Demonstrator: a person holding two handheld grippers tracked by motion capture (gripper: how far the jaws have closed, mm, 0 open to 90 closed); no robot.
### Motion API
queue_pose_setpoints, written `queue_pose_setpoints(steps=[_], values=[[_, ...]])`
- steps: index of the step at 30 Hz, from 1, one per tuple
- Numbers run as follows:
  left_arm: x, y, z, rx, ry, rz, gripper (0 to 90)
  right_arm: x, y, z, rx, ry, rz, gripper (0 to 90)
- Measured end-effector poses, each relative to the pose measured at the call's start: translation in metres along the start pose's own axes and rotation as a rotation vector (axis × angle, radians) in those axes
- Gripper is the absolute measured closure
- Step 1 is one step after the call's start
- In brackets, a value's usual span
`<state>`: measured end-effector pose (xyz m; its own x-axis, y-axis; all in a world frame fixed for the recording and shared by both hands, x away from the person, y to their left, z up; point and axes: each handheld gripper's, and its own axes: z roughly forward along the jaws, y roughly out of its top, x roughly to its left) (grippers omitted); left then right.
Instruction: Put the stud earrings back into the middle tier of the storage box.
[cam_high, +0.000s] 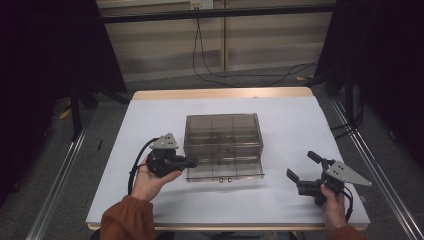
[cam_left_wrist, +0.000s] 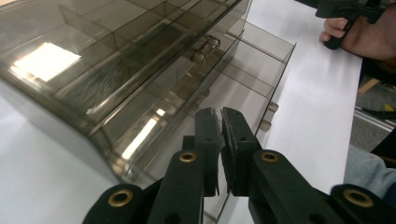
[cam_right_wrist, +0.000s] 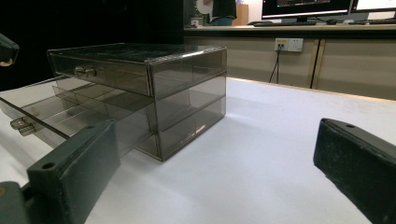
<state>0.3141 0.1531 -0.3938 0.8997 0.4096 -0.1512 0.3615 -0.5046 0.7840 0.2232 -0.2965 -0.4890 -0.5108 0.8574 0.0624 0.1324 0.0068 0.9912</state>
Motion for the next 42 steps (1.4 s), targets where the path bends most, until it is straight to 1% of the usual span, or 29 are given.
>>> queue_pose_setpoints(steps=[1, 3, 5, 6, 8, 12, 13, 14, 15, 16, 17, 18, 19, 22, 24, 26, 28, 29, 31, 32, 33, 34, 37, 38, 39, 40, 41, 42], values=[[-0.001, 0.003, 0.002, 0.009, 0.003, 0.009, 86.2, 0.0, 0.0, 0.0, 0.0, 0.001, -0.001, 0.0], [-0.002, 0.007, 0.007, 0.0, -0.008, 0.01, 86.2, 0.0, 0.0, 0.0, 0.0, 0.001, -0.001, 0.0], [-0.004, 0.011, 0.012, 0.013, -0.014, 0.021, 86.2, 0.0, 0.0, 0.0, 0.001, 0.0, -0.002, 0.0], [-0.005, 0.013, 0.016, 0.028, -0.021, 0.023, 86.2, 0.0, 0.0, 0.0, 0.001, -0.003, -0.001, 0.0], [-0.006, 0.017, 0.022, 0.055, -0.017, 0.038, 86.2, 0.0, 0.0, 0.0, 0.0, -0.005, -0.001, 0.0], [-0.007, 0.026, 0.034, 0.08, -0.033, 0.049, 86.2, 0.0, 0.0, 0.0, 0.001, -0.003, -0.001, 0.0], [-0.008, 0.029, 0.036, 0.105, -0.034, 0.066, 86.2, 0.0, 0.0, 0.0, 0.003, 0.002, -0.001, 0.0], [-0.008, 0.031, 0.039, 0.111, -0.038, 0.079, 86.2, 0.0, 0.0, 0.0, 0.003, 0.003, -0.002, 0.0], [-0.008, 0.033, 0.041, 0.132, -0.027, 0.095, 86.2, 0.0, 0.0, 0.0, 0.003, 0.001, -0.002, 0.0], [-0.009, 0.035, 0.043, 0.138, -0.032, 0.096, 86.2, 0.0, 0.0, 0.0, 0.0, -0.003, -0.002, 0.0], [-0.008, 0.037, 0.046, 0.151, -0.04, 0.107, 86.2, 0.0, 0.0, 0.0, 0.003, 0.003, -0.001, 0.0], [-0.009, 0.039, 0.048, 0.168, -0.033, 0.111, 86.2, 0.0, 0.0, 0.0, 0.001, -0.001, -0.002, 0.0], [-0.009, 0.04, 0.051, 0.182, -0.043, 0.124, 86.2, 0.0, 0.0, 0.0, 0.002, 0.002, -0.002, 0.0], [-0.013, 0.044, 0.059, 0.231, -0.043, 0.147, 86.2, 0.0, 0.0, 0.0, 0.001, 0.0, -0.002, 0.0], [-0.013, 0.047, 0.063, 0.25, -0.04, 0.152, 86.2, 0.0, 0.0, 0.0, 0.002, 0.002, -0.003, 0.0], [-0.014, 0.049, 0.068, 0.275, -0.043, 0.169, 86.2, 0.0, 0.0, 0.0, 0.002, 0.0, -0.003, 0.0], [-0.016, 0.052, 0.073, 0.317, -0.042, 0.185, 86.2, 0.0, 0.0, 0.0, 0.003, 0.003, -0.005, 0.0], [-0.016, 0.055, 0.076, 0.344, -0.047, 0.2, 86.2, 0.0, 0.0, 0.0, 0.002, 0.002, -0.004, 0.0], [-0.017, 0.057, 0.081, 0.375, -0.04, 0.214, 86.2, 0.0, 0.0, 0.0, 0.003, 0.001, -0.002, 0.0], [-0.017, 0.058, 0.084, 0.391, -0.044, 0.214, 86.2, 0.0, 0.0, 0.0, 0.004, 0.003, -0.004, 0.0], [-0.017, 0.058, 0.087, 0.408, -0.035, 0.227, 86.2, 0.0, 0.0, 0.0, 0.004, 0.003, -0.004, 0.0], [-0.016, 0.058, 0.09, 0.425, -0.023, 0.232, 86.2, 0.0, 0.0, 0.0, 0.003, 0.002, -0.004, 0.0], [-0.016, 0.056, 0.097, 0.47, -0.014, 0.236, 86.1, 0.0, 0.0, 0.0, 0.003, 0.003, -0.003, 0.0], [-0.016, 0.056, 0.098, 0.475, -0.012, 0.235, 86.1, 0.0, 0.0, 0.0, 0.003, 0.004, -0.005, 0.0], [-0.015, 0.057, 0.098, 0.501, -0.019, 0.254, 86.1, 0.0, 0.0, 0.0, 0.004, 0.004, -0.003, 0.0], [-0.015, 0.058, 0.099, 0.507, -0.007, 0.257, 86.1, 0.0, 0.0, 0.0, 0.004, 0.004, -0.004, 0.0], [-0.014, 0.059, 0.1, 0.522, -0.017, 0.271, 86.0, 0.0, 0.0, 0.0, 0.003, 0.003, -0.003, 0.0], [-0.015, 0.06, 0.101, 0.521, -0.017, 0.254, 86.0, 0.0, 0.0, 0.0, 0.004, 0.005, -0.005, 0.0]])
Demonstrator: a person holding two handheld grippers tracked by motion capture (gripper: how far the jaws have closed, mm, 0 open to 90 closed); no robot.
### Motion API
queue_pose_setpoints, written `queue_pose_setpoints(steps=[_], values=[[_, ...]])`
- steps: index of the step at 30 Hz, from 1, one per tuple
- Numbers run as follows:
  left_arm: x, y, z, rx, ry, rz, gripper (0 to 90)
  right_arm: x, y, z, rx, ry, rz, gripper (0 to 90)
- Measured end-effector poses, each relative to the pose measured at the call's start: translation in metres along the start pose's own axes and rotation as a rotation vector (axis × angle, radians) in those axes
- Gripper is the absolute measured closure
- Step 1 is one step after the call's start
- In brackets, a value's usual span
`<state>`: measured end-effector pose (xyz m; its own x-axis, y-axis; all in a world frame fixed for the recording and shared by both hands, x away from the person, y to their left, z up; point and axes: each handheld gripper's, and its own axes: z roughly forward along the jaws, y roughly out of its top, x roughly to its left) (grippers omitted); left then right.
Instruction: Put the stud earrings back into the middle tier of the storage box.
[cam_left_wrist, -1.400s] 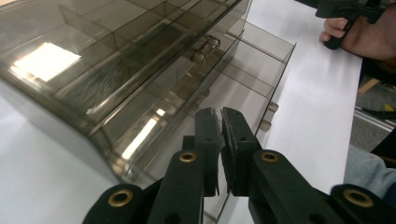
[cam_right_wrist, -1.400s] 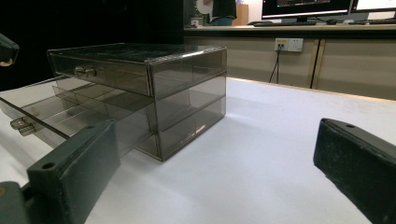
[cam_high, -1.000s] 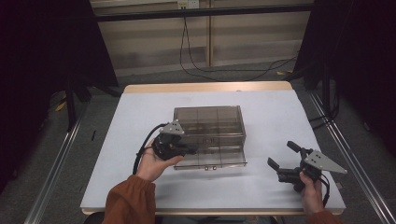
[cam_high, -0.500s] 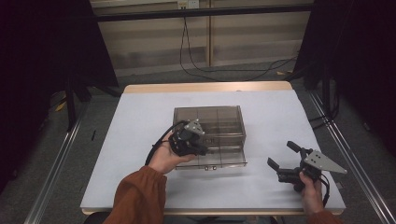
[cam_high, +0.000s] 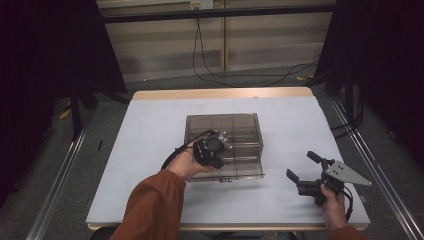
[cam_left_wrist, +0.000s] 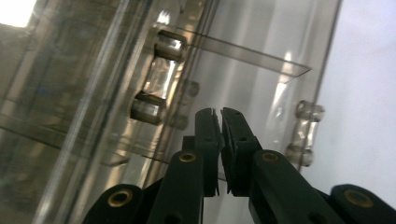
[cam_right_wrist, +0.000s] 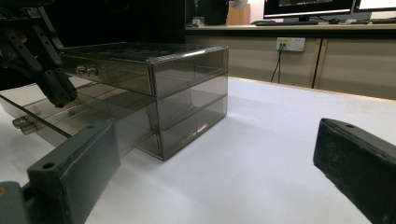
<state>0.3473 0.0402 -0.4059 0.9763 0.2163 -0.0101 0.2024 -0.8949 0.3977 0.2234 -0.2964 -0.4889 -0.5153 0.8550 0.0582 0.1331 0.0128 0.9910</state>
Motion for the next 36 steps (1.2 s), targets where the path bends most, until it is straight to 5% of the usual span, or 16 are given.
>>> queue_pose_setpoints(steps=[4, 11, 22, 36], values=[[0.002, 0.004, 0.0, 0.026, 0.006, 0.028, 86.0, 0.0, 0.0, 0.0, 0.0, 0.001, 0.0, 0.0], [0.002, 0.009, 0.009, 0.069, -0.013, 0.019, 85.7, 0.0, 0.0, 0.0, 0.0, 0.002, 0.001, 0.0], [0.003, 0.005, 0.001, 0.02, -0.013, 0.01, 80.9, 0.0, 0.0, 0.0, 0.0, 0.003, 0.001, 0.0], [0.004, -0.046, -0.034, -0.302, -0.049, -0.138, 83.4, 0.0, 0.0, 0.0, -0.002, -0.002, 0.001, 0.0]])
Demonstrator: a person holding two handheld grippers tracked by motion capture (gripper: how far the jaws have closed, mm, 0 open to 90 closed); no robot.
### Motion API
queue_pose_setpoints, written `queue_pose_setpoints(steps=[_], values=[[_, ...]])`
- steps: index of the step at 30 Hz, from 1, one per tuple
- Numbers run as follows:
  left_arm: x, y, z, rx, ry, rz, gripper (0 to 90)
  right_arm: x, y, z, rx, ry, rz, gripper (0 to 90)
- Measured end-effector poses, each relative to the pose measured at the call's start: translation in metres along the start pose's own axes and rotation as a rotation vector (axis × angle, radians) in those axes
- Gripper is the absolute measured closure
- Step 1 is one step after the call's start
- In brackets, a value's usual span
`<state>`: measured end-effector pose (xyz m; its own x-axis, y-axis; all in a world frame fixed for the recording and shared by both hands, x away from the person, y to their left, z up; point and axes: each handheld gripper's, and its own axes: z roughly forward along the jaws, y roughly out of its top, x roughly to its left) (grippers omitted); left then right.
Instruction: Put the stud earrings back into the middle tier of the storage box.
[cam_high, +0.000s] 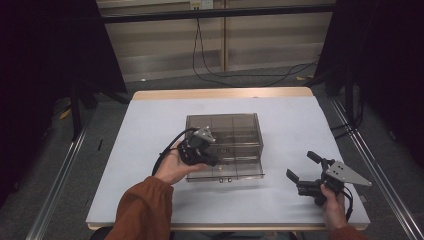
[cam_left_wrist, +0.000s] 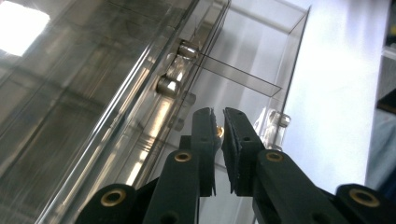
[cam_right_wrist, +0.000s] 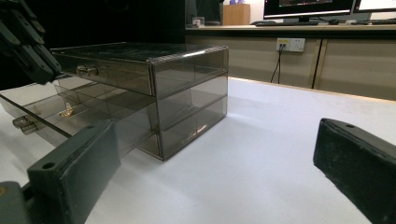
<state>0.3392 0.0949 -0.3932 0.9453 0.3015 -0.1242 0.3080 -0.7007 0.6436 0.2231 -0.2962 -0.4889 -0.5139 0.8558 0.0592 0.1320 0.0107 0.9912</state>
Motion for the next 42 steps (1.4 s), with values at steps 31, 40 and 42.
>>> queue_pose_setpoints(steps=[31, 40, 42], values=[[0.04, -0.102, -0.055, 0.04, 0.175, -0.154, 74.5, 0.0, 0.0, 0.0, 0.001, -0.003, 0.002, 0.0], [0.044, -0.096, -0.034, 0.228, 0.142, -0.119, 75.0, 0.0, 0.0, 0.0, 0.0, 0.0, 0.0, 0.0], [0.045, -0.096, -0.029, 0.257, 0.142, -0.123, 74.2, 0.0, 0.0, 0.0, 0.001, 0.001, -0.002, 0.0]])
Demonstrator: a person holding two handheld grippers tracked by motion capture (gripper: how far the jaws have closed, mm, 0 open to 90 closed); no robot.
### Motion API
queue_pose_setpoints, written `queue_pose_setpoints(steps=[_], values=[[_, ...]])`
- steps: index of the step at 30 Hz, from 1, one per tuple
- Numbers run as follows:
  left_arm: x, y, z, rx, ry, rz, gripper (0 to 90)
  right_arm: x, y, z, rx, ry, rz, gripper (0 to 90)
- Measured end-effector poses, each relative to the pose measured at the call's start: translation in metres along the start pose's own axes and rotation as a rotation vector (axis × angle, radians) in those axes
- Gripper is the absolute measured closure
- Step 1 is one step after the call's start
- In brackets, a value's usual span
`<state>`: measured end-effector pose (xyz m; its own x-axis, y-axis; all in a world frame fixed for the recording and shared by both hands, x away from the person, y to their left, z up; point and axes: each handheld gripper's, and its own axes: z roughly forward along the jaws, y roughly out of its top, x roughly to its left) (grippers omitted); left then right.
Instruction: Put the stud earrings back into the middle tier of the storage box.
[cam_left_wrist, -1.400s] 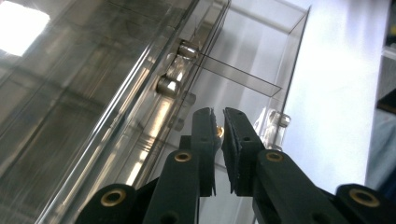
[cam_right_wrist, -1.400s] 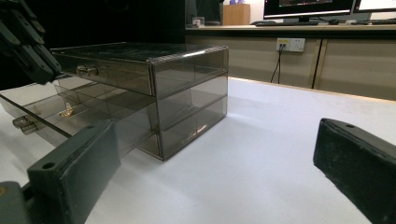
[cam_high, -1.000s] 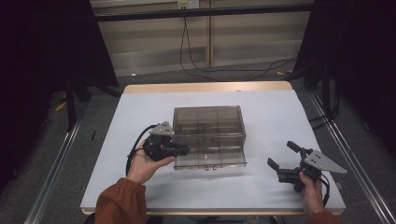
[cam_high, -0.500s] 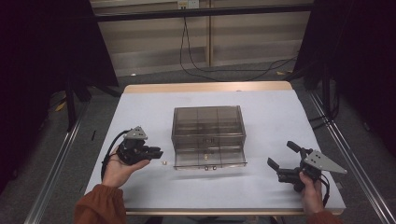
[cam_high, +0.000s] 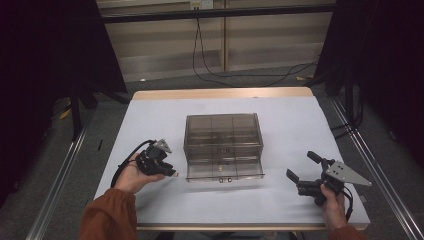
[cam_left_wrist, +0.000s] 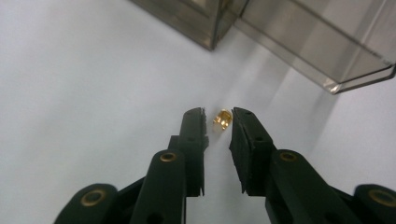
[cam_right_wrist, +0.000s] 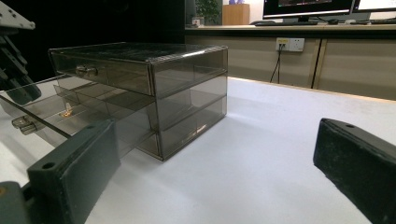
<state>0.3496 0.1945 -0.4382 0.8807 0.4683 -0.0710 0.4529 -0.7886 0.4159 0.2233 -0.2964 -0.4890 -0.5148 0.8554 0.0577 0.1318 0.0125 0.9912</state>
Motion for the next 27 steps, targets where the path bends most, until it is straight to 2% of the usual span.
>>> queue_pose_setpoints(steps=[3, 6, 9, 14, 17, 23, 27], values=[[0.002, 0.004, 0.004, 0.031, -0.003, 0.008, 73.3, 0.0, 0.0, 0.0, 0.002, 0.0, 0.002, 0.0], [0.002, 0.009, 0.009, 0.069, -0.032, 0.009, 72.1, 0.0, 0.0, 0.0, 0.002, -0.001, 0.004, 0.0], [0.002, 0.013, 0.014, 0.105, -0.04, 0.018, 75.0, 0.0, 0.0, 0.0, 0.0, -0.002, 0.003, 0.0], [-0.001, 0.014, 0.018, 0.119, -0.053, 0.018, 82.6, 0.0, 0.0, 0.0, -0.001, -0.001, 0.003, 0.0], [0.0, 0.013, 0.017, 0.12, -0.04, 0.019, 85.5, 0.0, 0.0, 0.0, -0.001, -0.001, 0.003, 0.0], [0.003, 0.004, 0.014, 0.071, -0.04, -0.015, 86.3, 0.0, 0.0, 0.0, 0.0, -0.002, 0.003, 0.0], [0.002, -0.003, 0.007, -0.015, -0.049, -0.05, 86.3, 0.0, 0.0, 0.0, 0.0, -0.002, 0.002, 0.0]])
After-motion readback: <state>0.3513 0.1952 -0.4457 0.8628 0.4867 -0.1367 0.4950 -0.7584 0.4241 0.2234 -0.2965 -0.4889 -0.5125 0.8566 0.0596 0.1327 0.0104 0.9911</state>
